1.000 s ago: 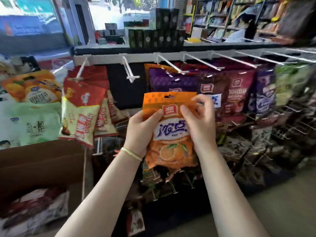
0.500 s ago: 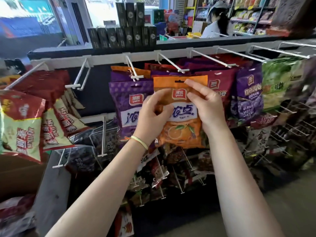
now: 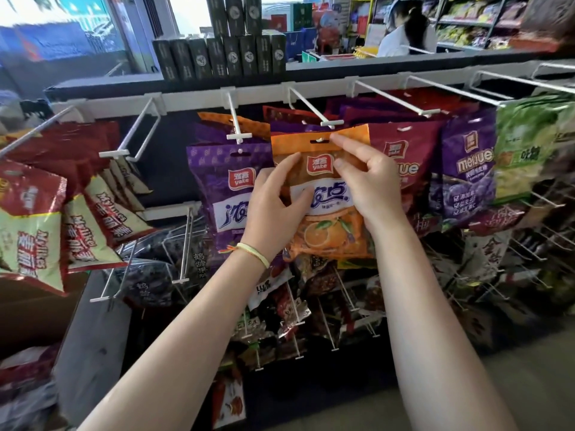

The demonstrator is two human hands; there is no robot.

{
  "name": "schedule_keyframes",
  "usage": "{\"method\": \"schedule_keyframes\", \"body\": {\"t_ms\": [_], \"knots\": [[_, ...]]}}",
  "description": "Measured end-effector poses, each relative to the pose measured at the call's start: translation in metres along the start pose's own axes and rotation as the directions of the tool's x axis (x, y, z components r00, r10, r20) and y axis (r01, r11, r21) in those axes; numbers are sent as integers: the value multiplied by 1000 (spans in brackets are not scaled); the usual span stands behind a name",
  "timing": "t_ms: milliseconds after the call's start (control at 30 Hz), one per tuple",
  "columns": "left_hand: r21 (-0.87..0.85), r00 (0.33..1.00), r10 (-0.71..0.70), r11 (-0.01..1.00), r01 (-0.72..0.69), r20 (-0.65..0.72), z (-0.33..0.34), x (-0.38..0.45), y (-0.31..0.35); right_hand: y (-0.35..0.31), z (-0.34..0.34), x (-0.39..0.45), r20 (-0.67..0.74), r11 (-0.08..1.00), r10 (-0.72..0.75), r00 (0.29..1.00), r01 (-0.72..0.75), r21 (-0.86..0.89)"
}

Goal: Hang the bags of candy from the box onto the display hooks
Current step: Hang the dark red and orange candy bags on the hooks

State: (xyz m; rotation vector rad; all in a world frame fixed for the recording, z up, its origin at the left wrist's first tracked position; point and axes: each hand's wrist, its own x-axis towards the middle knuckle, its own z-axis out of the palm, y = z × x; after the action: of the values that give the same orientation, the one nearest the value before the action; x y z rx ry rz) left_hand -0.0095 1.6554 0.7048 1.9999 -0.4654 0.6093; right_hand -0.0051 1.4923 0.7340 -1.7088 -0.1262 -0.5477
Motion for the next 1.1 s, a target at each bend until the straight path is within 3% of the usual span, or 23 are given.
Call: {"method": "schedule_keyframes", "body": {"t_ms": [167, 333, 433, 500, 567, 633, 700, 767, 833, 900, 1100], "knots": [[83, 1000, 4, 997, -5, 9, 1, 2, -5, 6, 7, 2, -51, 989, -64, 997, 57, -135], [137, 996, 17, 990, -29, 87, -1, 0, -11, 18, 21, -11, -172, 907, -269, 948, 189, -377], [97, 990, 41, 994, -55, 138, -17, -9, -16, 21, 33, -25, -320, 712, -401, 858, 73, -698], [71, 990, 107, 991, -114, 92, -34, -24, -20, 13, 44, -39, -361, 586, -502, 786, 1, -811], [54, 991, 134, 989, -135, 27, -57, -41, -27, 6, 61, -52, -268, 588, -571, 776, 159, -793], [50, 995, 104, 993, -103, -8, -85, -55, -40, 1, 85, -66, -100, 673, -522, 847, 337, -658], [66, 999, 42, 997, -42, 3, -117, -67, -58, -6, 116, -82, 70, 819, -347, 935, 339, -464], [70, 999, -39, 997, 37, 27, -153, -80, -75, -16, 151, -100, 269, 948, -122, 955, 192, -252], [41, 991, -135, 990, 134, 22, -193, -96, -93, -26, 188, -119, 458, 992, 57, 887, 1, -127], [-6, 972, -236, 972, 236, -22, -234, -115, -112, -35, 227, -137, 582, 990, 142, 801, -116, -82], [-57, 881, -442, 897, 439, -170, -369, -182, -186, -54, 375, -206, 754, 961, 248, 608, -253, -112]]}}
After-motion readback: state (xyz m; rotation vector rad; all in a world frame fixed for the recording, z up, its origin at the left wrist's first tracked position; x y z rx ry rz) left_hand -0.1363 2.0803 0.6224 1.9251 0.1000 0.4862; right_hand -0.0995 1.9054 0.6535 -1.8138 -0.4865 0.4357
